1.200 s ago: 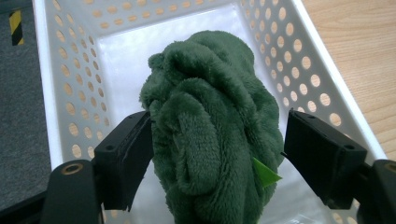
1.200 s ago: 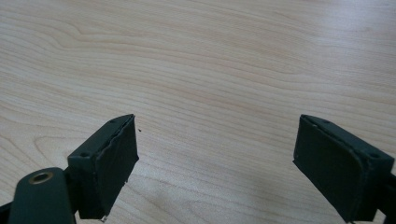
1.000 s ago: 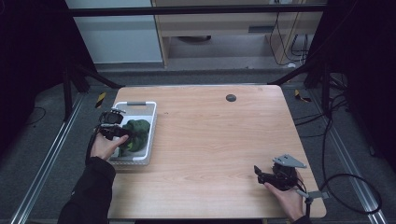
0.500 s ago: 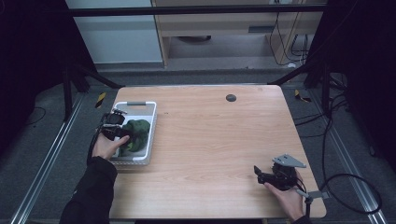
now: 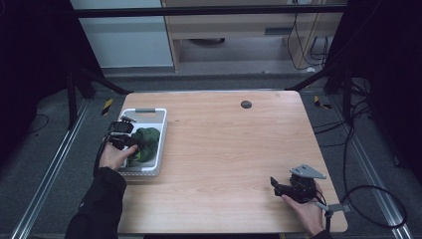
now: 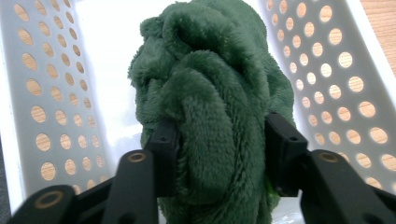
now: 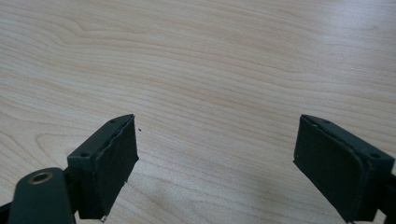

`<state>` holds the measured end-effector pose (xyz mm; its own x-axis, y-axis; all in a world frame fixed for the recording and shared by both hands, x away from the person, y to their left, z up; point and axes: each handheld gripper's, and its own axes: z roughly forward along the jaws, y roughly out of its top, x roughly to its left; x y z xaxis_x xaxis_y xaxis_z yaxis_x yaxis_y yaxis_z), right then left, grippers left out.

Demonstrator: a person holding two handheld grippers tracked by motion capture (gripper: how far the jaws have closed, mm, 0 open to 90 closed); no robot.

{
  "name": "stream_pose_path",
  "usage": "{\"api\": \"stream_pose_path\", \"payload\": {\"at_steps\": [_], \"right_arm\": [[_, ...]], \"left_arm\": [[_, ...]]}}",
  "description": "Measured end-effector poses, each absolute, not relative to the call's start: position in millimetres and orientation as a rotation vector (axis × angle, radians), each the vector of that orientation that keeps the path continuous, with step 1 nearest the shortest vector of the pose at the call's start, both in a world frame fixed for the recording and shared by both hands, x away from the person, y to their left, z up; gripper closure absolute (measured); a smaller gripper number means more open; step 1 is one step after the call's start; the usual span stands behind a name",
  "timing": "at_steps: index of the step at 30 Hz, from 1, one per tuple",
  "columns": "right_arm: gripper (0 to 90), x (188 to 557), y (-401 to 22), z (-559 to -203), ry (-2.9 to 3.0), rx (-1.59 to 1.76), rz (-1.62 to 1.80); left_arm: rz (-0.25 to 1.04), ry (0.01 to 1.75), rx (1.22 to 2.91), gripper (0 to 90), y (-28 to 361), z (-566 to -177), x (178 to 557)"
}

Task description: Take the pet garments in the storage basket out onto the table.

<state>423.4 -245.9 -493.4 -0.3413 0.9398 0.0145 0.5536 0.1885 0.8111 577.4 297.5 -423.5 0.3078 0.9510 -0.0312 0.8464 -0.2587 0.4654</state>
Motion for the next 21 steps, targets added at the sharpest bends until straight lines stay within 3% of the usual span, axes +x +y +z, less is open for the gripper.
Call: {"api": "stream_pose_path", "payload": {"at_steps": [7, 21], "right_arm": [[13.4, 423, -246, -493, 1.974, 1.392, 1.023], [13.4, 423, -246, -493, 1.973, 1.394, 1.022]], "left_arm": [[0.376, 1.588, 2.192, 64.7, 296, -422, 574], [0.439, 1.535, 2.135, 67.5, 300, -398, 563]]}}
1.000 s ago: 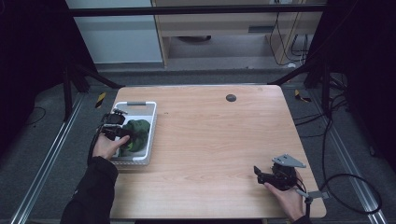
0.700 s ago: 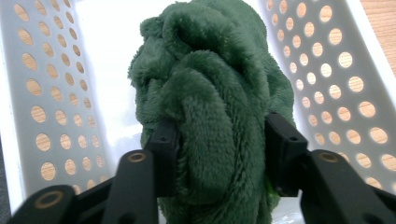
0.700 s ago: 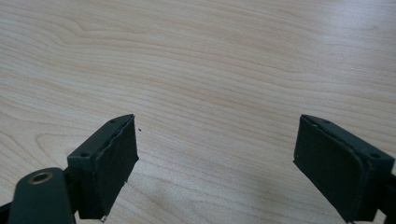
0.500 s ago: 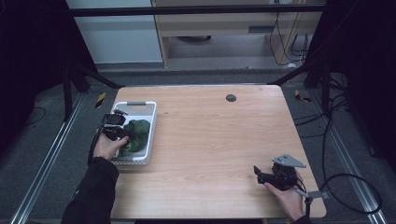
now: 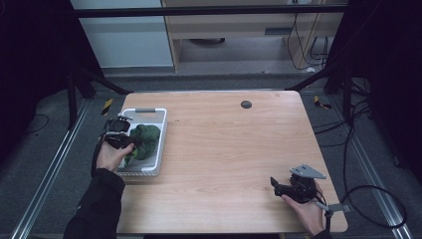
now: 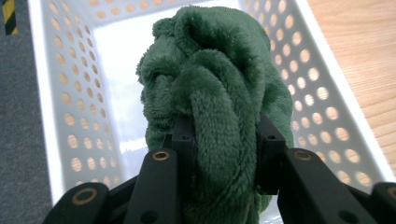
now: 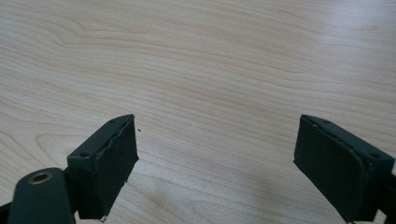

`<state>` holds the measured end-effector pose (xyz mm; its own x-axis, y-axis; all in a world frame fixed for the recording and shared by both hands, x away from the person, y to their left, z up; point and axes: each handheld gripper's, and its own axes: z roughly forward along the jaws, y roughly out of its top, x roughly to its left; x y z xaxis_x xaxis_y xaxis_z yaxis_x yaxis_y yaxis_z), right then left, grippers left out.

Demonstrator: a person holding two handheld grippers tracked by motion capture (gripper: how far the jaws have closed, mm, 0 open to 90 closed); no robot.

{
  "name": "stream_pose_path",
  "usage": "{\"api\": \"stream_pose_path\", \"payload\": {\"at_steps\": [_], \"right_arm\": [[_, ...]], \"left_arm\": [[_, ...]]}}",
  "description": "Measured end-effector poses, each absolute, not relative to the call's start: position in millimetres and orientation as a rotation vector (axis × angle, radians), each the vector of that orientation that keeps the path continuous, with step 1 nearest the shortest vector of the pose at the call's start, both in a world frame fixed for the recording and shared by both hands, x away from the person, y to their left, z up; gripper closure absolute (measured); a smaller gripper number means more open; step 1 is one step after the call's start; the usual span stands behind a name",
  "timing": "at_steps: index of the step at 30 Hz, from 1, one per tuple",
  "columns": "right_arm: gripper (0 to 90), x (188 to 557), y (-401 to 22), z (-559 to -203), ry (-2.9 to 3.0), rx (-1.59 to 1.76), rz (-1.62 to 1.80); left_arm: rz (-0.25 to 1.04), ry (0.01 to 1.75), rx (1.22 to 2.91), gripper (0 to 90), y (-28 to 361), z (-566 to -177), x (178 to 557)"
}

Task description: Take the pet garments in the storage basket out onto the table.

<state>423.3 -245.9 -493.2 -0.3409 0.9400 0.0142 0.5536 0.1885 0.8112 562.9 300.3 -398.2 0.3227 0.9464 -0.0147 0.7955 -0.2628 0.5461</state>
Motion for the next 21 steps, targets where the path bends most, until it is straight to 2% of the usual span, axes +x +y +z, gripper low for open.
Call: {"api": "stream_pose_path", "payload": {"at_steps": [21], "right_arm": [[13.4, 423, -246, -492, 1.965, 1.391, 1.028]], "left_arm": [[0.515, 1.428, 2.114, 67.7, 304, -349, 537]]}}
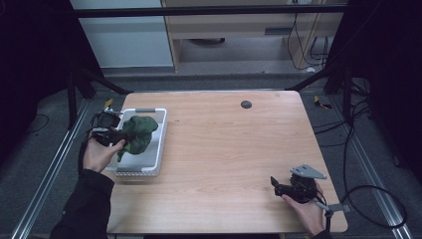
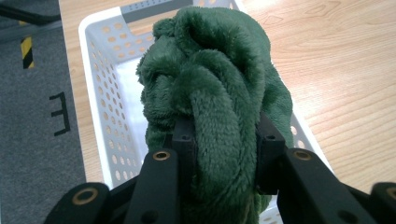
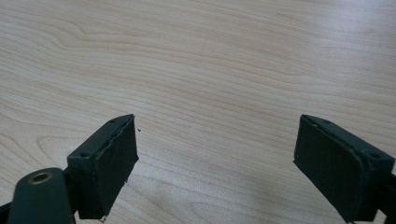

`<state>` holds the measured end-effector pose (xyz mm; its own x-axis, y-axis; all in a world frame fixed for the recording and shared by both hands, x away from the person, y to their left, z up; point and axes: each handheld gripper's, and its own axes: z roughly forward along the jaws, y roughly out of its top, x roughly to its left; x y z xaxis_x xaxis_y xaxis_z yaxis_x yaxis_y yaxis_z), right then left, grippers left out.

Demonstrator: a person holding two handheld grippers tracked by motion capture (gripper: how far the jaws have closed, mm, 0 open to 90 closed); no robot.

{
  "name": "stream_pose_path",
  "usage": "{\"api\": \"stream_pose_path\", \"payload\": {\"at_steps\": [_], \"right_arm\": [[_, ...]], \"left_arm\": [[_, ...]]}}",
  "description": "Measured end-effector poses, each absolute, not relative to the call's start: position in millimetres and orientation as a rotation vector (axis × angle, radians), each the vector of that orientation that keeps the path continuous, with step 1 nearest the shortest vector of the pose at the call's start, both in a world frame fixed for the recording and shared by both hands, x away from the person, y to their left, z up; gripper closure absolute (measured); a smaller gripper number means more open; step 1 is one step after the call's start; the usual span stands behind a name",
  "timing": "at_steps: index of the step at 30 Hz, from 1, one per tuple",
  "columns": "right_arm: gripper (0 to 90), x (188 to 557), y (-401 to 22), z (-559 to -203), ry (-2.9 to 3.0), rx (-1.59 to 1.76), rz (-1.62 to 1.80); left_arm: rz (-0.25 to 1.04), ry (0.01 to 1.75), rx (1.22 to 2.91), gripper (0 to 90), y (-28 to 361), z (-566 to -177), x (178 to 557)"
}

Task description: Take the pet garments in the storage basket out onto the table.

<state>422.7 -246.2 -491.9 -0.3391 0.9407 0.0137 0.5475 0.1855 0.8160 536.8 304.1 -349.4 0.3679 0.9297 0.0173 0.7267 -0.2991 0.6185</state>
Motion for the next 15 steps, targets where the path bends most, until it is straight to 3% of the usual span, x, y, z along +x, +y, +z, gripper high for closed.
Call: {"api": "stream_pose_path", "payload": {"at_steps": [15], "right_arm": [[13.4, 422, -246, -491, 1.964, 1.398, 1.032]], "left_arm": [[0.552, 1.296, 2.137, 67.7, 291, -315, 512]]}}
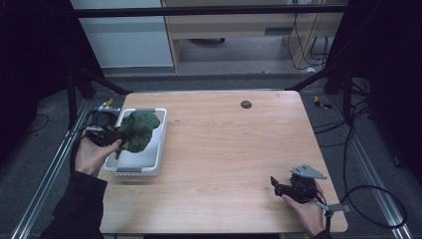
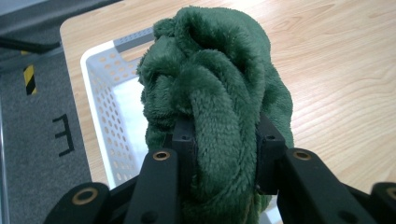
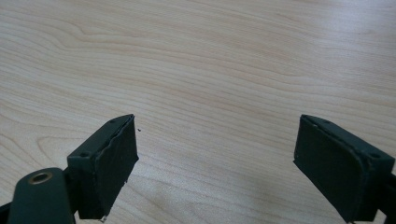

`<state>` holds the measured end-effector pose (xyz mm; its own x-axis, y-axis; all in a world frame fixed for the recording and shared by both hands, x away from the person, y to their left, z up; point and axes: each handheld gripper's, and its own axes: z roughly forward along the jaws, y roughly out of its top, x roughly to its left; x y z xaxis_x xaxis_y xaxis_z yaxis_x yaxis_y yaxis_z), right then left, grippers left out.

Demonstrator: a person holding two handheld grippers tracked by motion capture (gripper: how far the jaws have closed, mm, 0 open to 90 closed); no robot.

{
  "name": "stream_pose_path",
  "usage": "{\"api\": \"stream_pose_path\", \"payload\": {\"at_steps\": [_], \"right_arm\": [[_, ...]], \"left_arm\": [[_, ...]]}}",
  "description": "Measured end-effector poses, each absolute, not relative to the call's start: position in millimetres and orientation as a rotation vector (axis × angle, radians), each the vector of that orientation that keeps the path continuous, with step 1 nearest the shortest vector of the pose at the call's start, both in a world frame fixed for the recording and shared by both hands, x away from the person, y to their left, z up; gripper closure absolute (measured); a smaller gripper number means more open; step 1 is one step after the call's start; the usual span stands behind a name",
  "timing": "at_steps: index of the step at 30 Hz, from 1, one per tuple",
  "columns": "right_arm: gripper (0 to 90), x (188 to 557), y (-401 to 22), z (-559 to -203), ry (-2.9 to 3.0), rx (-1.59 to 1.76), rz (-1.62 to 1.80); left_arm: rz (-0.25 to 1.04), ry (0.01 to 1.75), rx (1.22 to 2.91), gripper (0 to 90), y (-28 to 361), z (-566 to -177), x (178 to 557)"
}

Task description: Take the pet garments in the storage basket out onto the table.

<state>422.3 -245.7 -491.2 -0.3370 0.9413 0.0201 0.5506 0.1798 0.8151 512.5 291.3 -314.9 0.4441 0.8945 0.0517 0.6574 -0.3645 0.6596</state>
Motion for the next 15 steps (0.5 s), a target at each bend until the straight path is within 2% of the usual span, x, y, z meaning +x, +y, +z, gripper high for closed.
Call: {"api": "stream_pose_path", "payload": {"at_steps": [15], "right_arm": [[13.4, 423, -247, -491, 1.958, 1.388, 1.029]], "left_arm": [[0.523, 1.129, 2.206, 67.7, 254, -297, 492]]}}
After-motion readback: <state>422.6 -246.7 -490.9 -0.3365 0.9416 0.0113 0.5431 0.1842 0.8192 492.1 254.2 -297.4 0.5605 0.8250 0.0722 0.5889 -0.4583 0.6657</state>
